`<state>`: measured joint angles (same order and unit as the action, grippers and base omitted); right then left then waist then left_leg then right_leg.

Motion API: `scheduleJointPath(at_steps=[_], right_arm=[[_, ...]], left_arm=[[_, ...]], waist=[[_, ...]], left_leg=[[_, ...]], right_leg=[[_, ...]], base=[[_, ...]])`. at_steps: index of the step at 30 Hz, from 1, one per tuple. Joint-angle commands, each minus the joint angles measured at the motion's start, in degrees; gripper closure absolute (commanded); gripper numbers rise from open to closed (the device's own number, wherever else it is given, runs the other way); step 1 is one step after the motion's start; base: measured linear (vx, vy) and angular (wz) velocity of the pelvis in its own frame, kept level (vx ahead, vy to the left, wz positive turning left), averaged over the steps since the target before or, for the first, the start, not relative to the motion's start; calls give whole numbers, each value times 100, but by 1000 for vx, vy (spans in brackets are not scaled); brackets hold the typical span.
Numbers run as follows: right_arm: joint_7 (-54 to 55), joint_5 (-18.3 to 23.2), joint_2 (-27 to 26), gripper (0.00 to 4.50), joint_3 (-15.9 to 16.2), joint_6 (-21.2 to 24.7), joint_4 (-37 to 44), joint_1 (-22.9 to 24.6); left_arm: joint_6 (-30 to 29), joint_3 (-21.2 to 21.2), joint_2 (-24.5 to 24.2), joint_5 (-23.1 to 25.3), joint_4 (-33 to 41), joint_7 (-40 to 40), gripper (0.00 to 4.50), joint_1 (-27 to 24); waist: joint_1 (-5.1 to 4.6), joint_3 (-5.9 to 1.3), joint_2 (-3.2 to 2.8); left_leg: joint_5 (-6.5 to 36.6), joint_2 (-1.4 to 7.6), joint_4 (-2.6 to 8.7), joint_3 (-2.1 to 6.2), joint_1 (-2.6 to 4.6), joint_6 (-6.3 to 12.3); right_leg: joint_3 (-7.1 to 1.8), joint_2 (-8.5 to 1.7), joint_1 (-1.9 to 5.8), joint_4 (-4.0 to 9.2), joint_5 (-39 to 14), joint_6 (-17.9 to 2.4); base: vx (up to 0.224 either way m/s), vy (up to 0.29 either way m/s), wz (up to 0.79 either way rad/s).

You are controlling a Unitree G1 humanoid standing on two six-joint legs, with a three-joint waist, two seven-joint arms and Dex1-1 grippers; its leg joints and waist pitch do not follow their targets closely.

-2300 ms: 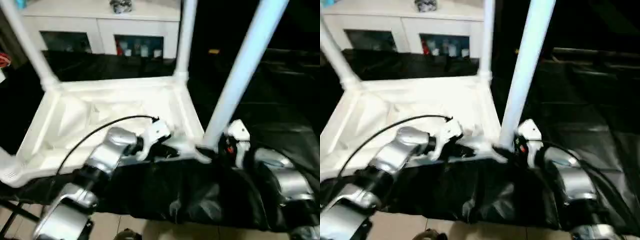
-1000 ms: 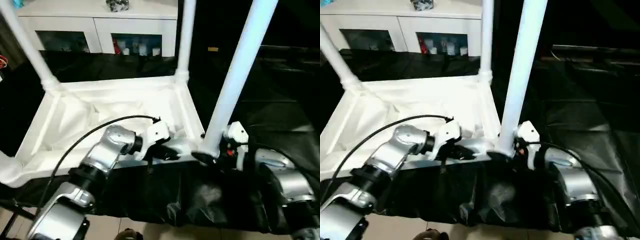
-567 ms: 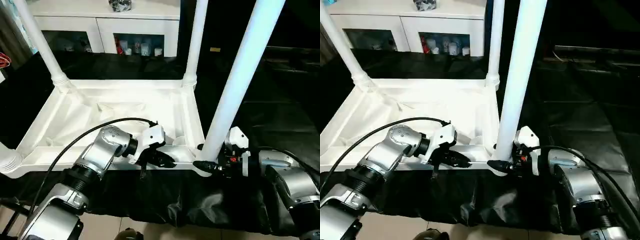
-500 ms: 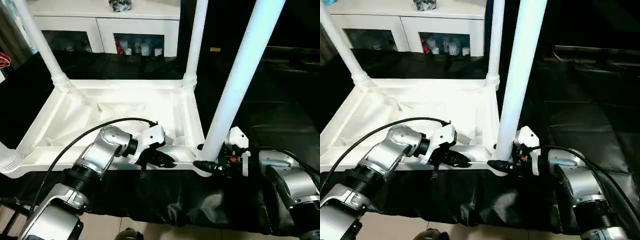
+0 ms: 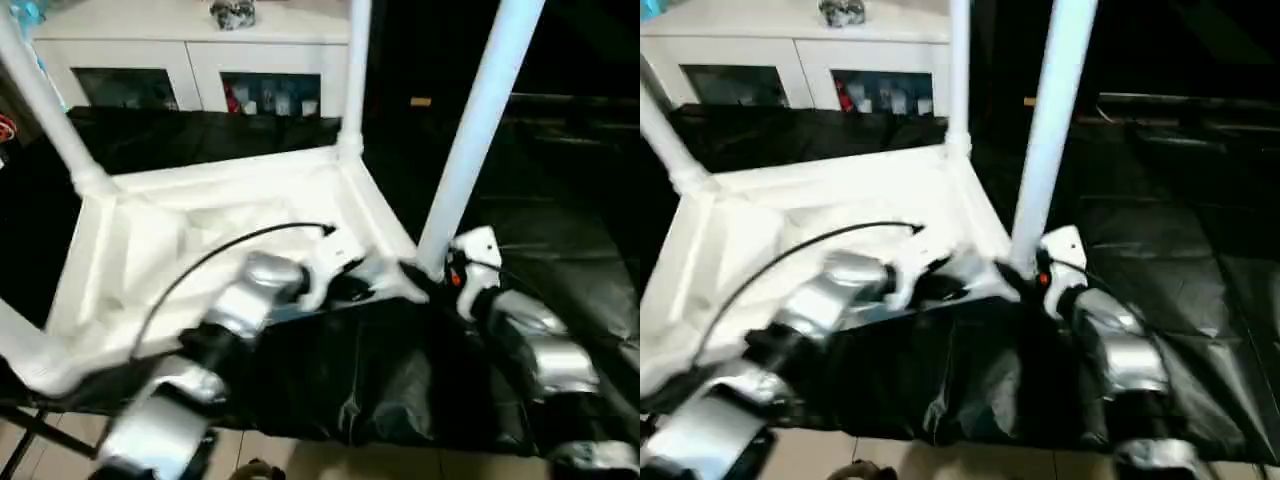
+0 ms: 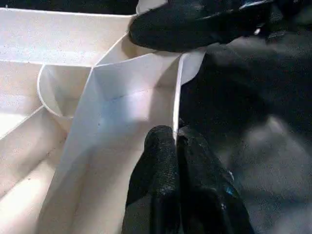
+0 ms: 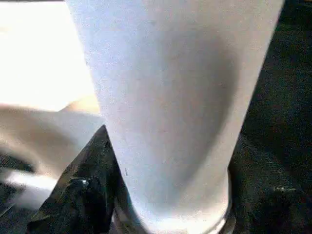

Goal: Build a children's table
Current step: Rotate leg to tighten

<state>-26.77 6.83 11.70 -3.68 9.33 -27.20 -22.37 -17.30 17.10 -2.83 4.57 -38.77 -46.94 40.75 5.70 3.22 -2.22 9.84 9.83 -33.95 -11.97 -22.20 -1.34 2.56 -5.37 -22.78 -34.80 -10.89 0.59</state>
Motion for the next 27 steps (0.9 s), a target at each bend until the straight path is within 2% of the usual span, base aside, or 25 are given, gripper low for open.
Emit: scheduleJointPath(at_steps=[1,2,6,7,8,10,12,13,15,18,22,23,27], right_arm=[[10,-74,-379,188,433,1,9,1],[93,-86,-460,188,416,-45,-31,-16],[68,-96,-490,188,460,-132,31,7],[-61,58,-511,188,398,-83,99,26],[-265,274,-509,153,306,13,247,63],[-339,345,-507,118,277,50,301,78],[-562,324,-375,116,378,76,415,116],[-660,287,-301,97,442,67,456,130],[-1183,213,18,97,673,-3,546,200],[-1745,238,321,97,848,-67,659,292],[-2371,360,630,97,973,-63,849,416],[-2848,444,885,97,1069,-55,994,511],[-3604,608,1237,97,1167,75,1214,619]], left_arm=[[-1,-102,246,-22,-37,497,450,159],[35,-99,256,-1,-55,496,450,164],[134,-54,190,7,0,359,450,116],[209,-25,152,-2,24,261,450,95],[270,7,77,-24,75,95,450,55],[287,18,48,-32,97,39,450,38],[344,43,-44,-60,180,-160,450,-12],[351,49,-85,-74,219,-244,450,-31],[464,116,-264,-120,339,-627,450,-97],[557,184,-437,-171,439,-1000,450,-154],[619,240,-600,-223,546,-1345,450,-208],[712,305,-734,-293,635,-1691,450,-260],[745,395,-941,-434,861,-2263,450,-361]], waist=[[-14,-365,77],[-13,-380,75],[-14,-392,61],[-18,-391,61],[-23,-386,65],[-26,-387,59],[-34,-388,58],[-35,-384,57],[-42,-379,59],[-42,-370,58],[-26,-365,57],[-21,-361,55],[17,-361,52]], left_leg=[[1743,311,469,230,130,-26],[1596,306,458,220,115,64],[1418,306,439,210,101,192],[1412,308,440,208,101,205],[1472,305,444,208,99,225],[1454,313,448,210,96,232],[1491,317,450,215,96,242],[1494,318,451,211,94,245],[1494,321,452,210,91,240],[1551,326,450,207,89,264],[1603,341,453,205,107,261],[1618,352,460,209,115,260],[1626,374,455,198,111,299]], right_leg=[[-202,-366,166,547,-1814,-1101],[-197,-363,188,522,-1544,-1143],[-192,-353,203,494,-1267,-1213],[-191,-349,202,490,-1235,-1227],[-190,-352,210,498,-1295,-1235],[-192,-355,212,492,-1280,-1240],[-189,-353,221,487,-1261,-1250],[-191,-351,216,489,-1263,-1252],[-188,-353,223,488,-1252,-1277],[-195,-359,227,492,-1315,-1268],[-198,-362,220,496,-1388,-1311],[-200,-365,211,501,-1420,-1323],[-202,-361,220,478,-1344,-1398]], base=[[0,0,0],[0,0,0],[0,0,0],[0,0,0],[0,0,0],[0,0,0],[0,0,0],[0,0,0],[0,0,0],[0,0,0],[0,0,0],[0,0,0],[0,0,0]])
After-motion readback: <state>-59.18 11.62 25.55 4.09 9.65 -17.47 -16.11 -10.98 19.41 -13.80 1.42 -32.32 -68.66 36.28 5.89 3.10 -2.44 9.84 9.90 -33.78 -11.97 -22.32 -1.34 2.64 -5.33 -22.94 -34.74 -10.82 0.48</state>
